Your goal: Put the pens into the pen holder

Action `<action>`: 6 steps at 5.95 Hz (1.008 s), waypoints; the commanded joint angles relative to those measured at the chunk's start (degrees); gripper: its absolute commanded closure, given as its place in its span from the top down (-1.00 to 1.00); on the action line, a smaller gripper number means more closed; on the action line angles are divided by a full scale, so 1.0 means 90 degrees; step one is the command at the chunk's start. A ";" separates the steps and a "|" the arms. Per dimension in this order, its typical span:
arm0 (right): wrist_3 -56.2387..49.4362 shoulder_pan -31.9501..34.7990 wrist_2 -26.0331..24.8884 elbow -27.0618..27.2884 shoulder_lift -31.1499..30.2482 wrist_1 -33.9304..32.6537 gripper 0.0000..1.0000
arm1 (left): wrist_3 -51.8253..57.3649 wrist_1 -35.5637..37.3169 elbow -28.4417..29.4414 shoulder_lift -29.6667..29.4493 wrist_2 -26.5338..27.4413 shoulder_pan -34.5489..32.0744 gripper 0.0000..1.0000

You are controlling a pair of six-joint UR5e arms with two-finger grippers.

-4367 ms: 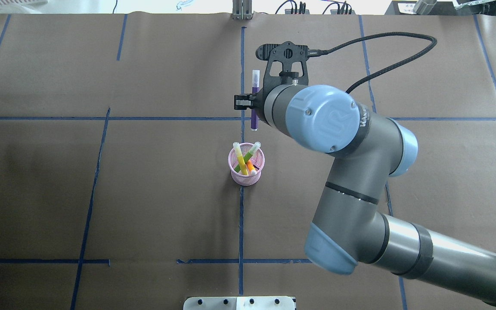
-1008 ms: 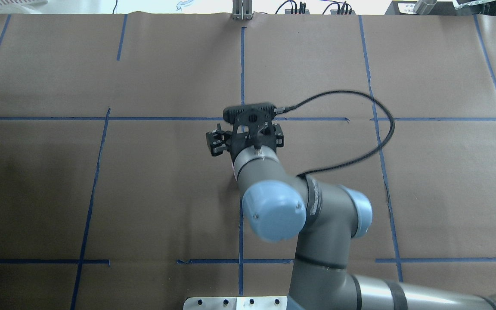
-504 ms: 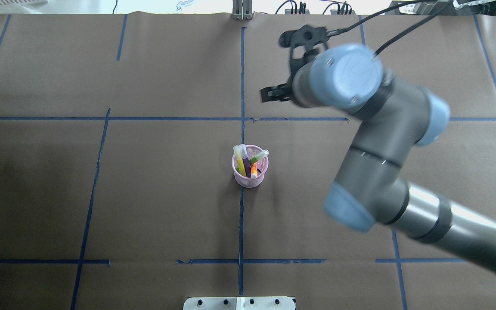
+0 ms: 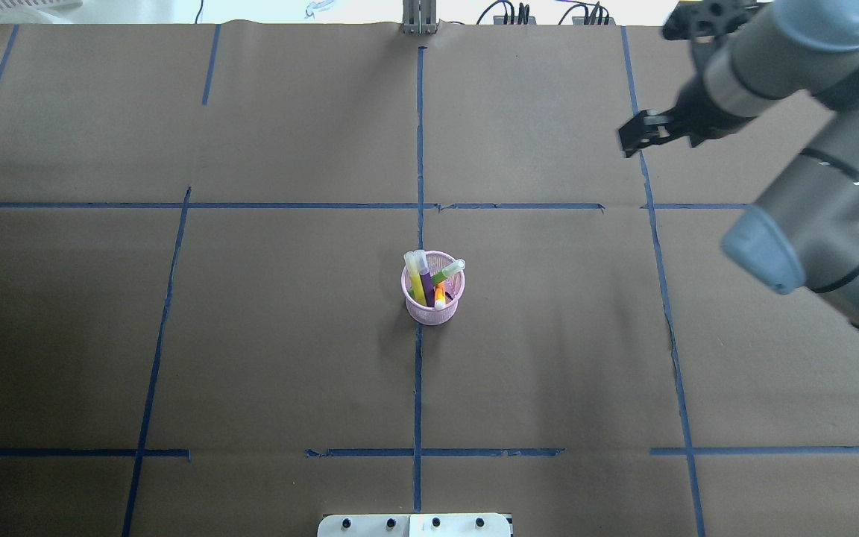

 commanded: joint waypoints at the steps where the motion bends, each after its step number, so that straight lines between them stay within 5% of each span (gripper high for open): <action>1: -0.1212 0.0814 0.0453 0.0016 -0.1117 0.0022 1.00 | -0.0031 -0.0134 -0.0890 0.1000 0.0008 -0.0030 1.00; 3: -0.2178 0.1817 0.1415 -0.0169 -0.1744 -0.0017 1.00 | -0.0381 -0.0056 -0.1732 0.1550 -0.0001 -0.0030 1.00; 6: -0.3723 0.2816 0.1956 -0.1525 -0.1875 0.0041 1.00 | -0.0393 -0.0017 -0.1657 0.1513 -0.0011 -0.0011 1.00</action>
